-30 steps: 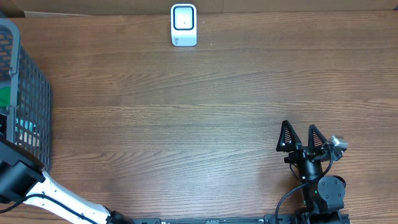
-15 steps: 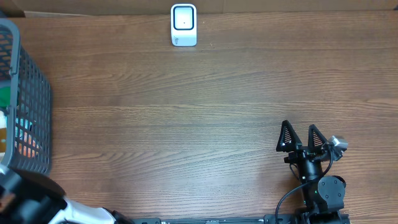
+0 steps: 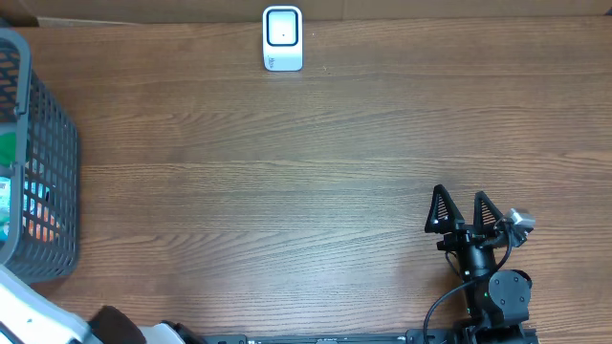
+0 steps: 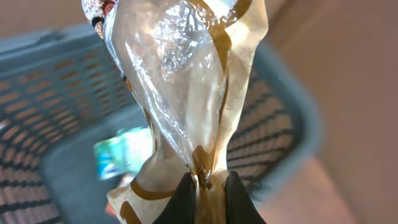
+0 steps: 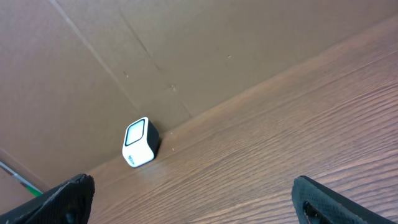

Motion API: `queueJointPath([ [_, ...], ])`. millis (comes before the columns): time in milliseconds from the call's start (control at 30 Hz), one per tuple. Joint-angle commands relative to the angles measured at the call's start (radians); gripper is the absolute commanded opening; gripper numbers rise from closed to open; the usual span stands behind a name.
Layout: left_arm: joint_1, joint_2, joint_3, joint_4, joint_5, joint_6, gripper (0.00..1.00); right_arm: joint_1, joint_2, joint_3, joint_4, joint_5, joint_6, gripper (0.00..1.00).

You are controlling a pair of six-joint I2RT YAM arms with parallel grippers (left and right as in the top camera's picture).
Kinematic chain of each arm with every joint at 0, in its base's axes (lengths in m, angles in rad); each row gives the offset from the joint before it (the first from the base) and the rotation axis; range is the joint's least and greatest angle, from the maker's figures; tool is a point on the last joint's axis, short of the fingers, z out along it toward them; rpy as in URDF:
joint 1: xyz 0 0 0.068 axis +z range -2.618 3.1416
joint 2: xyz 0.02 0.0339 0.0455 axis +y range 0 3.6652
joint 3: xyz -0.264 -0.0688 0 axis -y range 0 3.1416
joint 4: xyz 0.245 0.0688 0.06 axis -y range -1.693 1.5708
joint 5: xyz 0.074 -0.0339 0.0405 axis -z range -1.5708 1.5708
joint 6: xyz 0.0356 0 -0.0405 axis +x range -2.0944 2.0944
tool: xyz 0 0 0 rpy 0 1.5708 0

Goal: Scan the item barcode
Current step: 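Carry the snack bag to the table centre and release it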

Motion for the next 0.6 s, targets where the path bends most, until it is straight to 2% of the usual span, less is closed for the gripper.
queueJointPath([
  [0,-0.138,-0.098,0.068,0.009,0.041,-0.011,0.04,-0.002,-0.003,-0.01,0.005,0.002,-0.003,1.0],
  [133,-0.337,-0.164,0.067,-0.027,0.038,0.013,0.04,-0.002,-0.003,-0.01,0.005,0.002,-0.003,1.0],
  [333,-0.736,-0.131,0.049,-0.243,-0.009,0.013,0.04,-0.002,-0.003,-0.01,0.005,0.002,-0.003,1.0],
  [567,-0.962,0.05,-0.045,-0.323,-0.017,0.013,0.04,-0.002,-0.003,-0.01,0.005,0.002,-0.003,1.0],
])
